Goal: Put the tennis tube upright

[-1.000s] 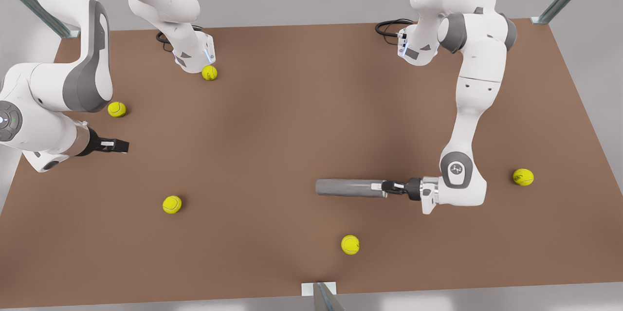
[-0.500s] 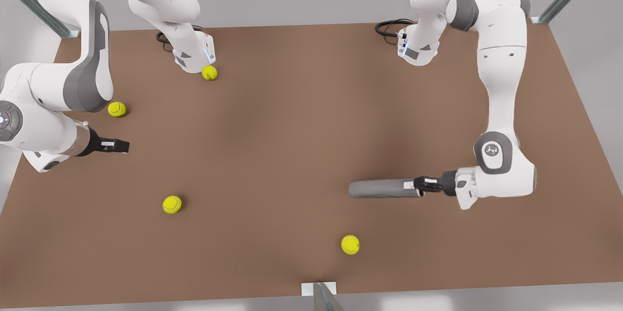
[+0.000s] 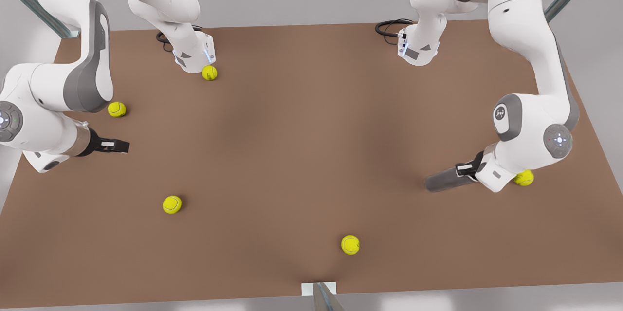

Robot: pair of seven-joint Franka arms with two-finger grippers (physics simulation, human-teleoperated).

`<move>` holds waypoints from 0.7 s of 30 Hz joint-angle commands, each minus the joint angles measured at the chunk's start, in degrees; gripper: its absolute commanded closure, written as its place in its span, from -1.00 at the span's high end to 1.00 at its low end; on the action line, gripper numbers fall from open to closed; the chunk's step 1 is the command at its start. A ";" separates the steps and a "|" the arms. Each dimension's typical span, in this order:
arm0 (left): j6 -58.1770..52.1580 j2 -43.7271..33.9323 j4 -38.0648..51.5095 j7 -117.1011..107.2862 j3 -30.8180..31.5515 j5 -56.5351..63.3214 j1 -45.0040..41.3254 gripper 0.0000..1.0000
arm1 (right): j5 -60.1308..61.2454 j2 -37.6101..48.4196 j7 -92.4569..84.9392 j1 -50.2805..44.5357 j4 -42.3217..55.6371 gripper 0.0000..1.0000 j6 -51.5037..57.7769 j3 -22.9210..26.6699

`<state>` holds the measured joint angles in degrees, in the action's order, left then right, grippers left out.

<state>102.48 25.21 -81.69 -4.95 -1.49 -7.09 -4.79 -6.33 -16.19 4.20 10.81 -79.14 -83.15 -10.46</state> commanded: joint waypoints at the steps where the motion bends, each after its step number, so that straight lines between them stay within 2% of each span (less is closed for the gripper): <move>1: 0.00 -0.24 -0.22 -0.76 0.00 7.00 -0.22 -0.57 | 0.09 0.02 0.02 0.00 -0.05 1.00 0.01 0.00; 3: 0.26 -0.42 -1.37 -4.54 0.08 10.78 -0.84 -0.57 | 0.00 0.02 -0.06 0.00 0.04 1.00 0.01 0.00; 21: 3.34 2.57 -2.68 -5.07 0.44 10.08 -0.58 -0.57 | 0.00 -0.07 0.02 0.00 -0.05 1.00 -0.08 0.00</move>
<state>105.90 27.91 -84.38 -9.66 -1.06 2.82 -5.08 -6.33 -16.26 4.22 10.81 -79.19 -83.18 -10.46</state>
